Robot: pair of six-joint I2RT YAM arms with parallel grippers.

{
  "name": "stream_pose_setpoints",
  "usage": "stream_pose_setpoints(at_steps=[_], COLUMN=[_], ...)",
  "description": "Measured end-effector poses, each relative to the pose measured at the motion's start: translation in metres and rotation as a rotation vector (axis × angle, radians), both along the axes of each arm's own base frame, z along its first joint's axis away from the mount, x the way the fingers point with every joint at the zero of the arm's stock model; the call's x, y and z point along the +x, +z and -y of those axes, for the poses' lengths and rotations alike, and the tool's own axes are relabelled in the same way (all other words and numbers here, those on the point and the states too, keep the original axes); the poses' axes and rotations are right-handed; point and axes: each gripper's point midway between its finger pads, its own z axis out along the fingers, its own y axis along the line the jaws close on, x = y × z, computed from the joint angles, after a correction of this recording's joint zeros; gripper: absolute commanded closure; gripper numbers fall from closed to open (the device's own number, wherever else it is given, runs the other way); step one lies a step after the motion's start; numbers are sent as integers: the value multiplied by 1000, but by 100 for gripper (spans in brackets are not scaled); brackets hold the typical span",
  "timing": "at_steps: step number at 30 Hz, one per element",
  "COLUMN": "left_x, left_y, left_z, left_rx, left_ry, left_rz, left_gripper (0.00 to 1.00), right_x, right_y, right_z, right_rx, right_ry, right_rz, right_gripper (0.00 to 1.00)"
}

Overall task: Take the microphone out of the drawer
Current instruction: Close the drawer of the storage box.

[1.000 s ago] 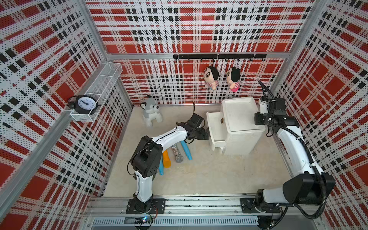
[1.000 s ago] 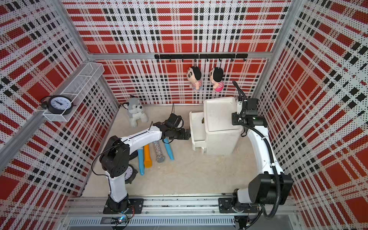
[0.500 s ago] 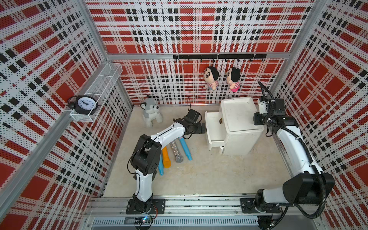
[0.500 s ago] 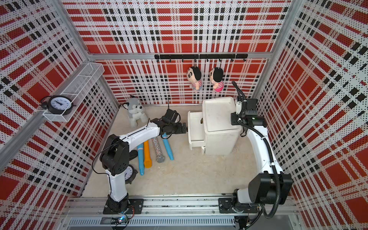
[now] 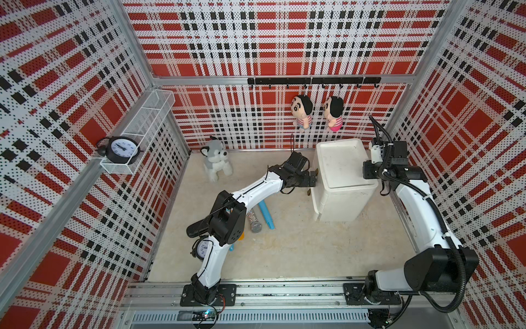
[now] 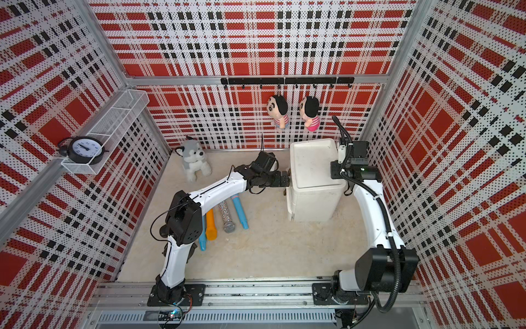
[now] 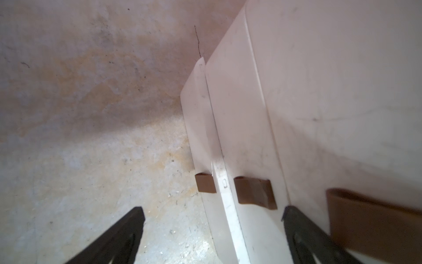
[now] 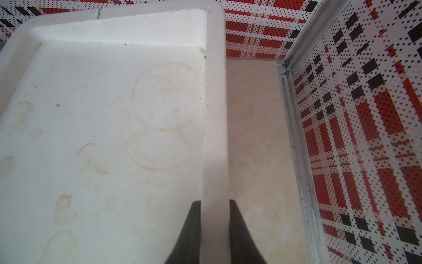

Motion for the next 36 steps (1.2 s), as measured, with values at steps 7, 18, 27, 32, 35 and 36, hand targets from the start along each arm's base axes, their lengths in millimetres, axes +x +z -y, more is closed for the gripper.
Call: stream_pose_setpoints(at_steps=[7,18,27,32,35,36], left_x=[-8,-3,-20,-33,-38,-39], left_y=[-35,-64,-61,-65,-65,-64], left_z=[-33,-71,-36,-27,-21,-19], left_rx=[-7,-76,-265,-405,-488,-511], left_ry=[13,24,-97,-119,-123,-126], left_rz=[-74,-133,-144,-206,-240,-249], left_gripper=[1,34,43,48,50,50], right_x=[0,2,2,2,2,2], right_y=[0,1,1,1,1,1], right_z=[0,-5,-5,-5,-5,-5], right_rx=[0,14,13,13,13,13], right_ry=[0,21,23,23,23,23], right_rz=[0,-11,-16,-16,-17,-17], right_gripper=[100,100,100,100,100,100])
